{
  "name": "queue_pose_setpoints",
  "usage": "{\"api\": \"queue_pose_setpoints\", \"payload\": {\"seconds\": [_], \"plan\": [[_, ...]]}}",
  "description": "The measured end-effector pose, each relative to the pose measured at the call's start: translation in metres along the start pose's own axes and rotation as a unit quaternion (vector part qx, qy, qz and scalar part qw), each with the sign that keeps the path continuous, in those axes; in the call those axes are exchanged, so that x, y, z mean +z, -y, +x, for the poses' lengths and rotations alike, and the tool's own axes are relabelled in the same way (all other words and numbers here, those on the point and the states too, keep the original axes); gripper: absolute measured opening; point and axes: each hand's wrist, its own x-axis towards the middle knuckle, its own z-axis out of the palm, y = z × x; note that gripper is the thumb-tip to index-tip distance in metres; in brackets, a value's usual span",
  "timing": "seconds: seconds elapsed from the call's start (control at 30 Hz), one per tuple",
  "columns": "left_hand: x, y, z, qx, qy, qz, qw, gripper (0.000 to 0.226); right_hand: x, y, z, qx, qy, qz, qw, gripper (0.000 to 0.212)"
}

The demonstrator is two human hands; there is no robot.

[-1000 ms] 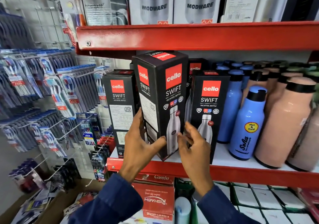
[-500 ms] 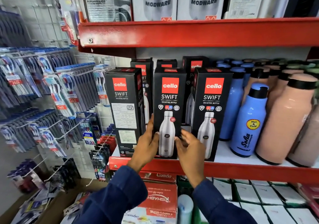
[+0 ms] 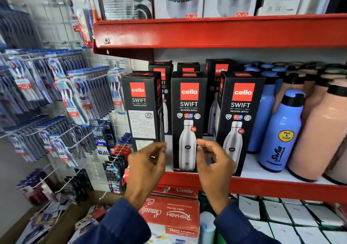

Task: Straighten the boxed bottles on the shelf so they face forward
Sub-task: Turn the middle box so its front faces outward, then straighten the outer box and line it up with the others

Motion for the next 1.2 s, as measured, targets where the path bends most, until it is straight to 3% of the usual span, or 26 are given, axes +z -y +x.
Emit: {"api": "queue_pose_setpoints", "payload": {"seconds": [0.07,0.13,0.23,0.33,0.73,0.9,1.2], "plan": [[-0.012,-0.002,0.002,0.0,-0.093,-0.003,0.996,0.019,0.013,0.012,-0.003,-0.004,0.075,0.02,0.997,0.023],[-0.018,0.005,0.008,-0.026,-0.138,0.018,0.99,0.036,0.029,0.023,-0.006,0.004,0.16,0.03,0.987,0.029],[-0.018,0.024,0.017,-0.086,-0.098,0.06,0.99,0.084,0.053,0.028,-0.007,0.044,0.232,0.047,0.971,0.04],[-0.013,0.037,0.024,-0.103,-0.035,0.069,0.992,0.109,0.068,0.028,-0.004,0.059,0.234,0.035,0.97,0.043],[-0.024,0.055,0.05,-0.091,-0.052,-0.041,0.994,0.108,0.081,0.034,-0.007,0.03,0.204,0.033,0.978,0.044],[-0.049,0.07,0.063,-0.118,0.02,-0.192,0.974,0.094,0.094,0.032,-0.01,0.017,0.16,-0.049,0.986,0.049],[-0.039,0.076,0.074,-0.139,0.149,-0.282,0.937,0.068,0.115,0.013,-0.015,0.034,0.112,-0.075,0.99,0.032]]}}
